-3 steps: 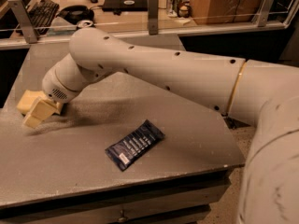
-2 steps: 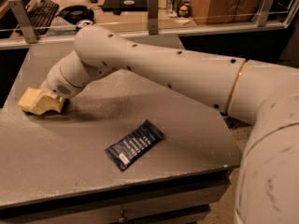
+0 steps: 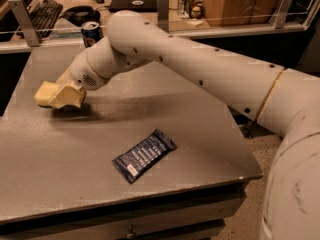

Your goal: Pick sponge

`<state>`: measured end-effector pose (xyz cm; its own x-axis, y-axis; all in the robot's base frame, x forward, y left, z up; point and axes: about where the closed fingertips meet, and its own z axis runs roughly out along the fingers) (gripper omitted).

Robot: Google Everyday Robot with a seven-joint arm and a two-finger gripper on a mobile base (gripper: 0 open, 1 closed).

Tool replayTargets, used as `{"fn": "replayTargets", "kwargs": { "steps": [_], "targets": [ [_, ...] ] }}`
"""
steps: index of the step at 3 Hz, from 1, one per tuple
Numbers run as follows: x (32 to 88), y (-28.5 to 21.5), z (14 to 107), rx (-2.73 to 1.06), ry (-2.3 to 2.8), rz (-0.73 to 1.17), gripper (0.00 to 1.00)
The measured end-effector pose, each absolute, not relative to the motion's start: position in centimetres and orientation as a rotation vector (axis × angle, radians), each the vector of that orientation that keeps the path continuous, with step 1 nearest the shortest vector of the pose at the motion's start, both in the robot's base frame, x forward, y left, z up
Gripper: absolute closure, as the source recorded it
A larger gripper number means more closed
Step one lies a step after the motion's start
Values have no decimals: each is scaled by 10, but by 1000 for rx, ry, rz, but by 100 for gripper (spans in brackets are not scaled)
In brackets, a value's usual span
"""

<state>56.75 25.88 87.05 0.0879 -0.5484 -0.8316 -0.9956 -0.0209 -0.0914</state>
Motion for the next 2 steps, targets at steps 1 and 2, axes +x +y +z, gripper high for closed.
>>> {"fn": "replayTargets", "kwargs": {
  "steps": [1,2],
  "targets": [
    [577,192,898,-1631,1469,926,100],
    [573,198,896,-1646,1472,925,100]
  ]
}}
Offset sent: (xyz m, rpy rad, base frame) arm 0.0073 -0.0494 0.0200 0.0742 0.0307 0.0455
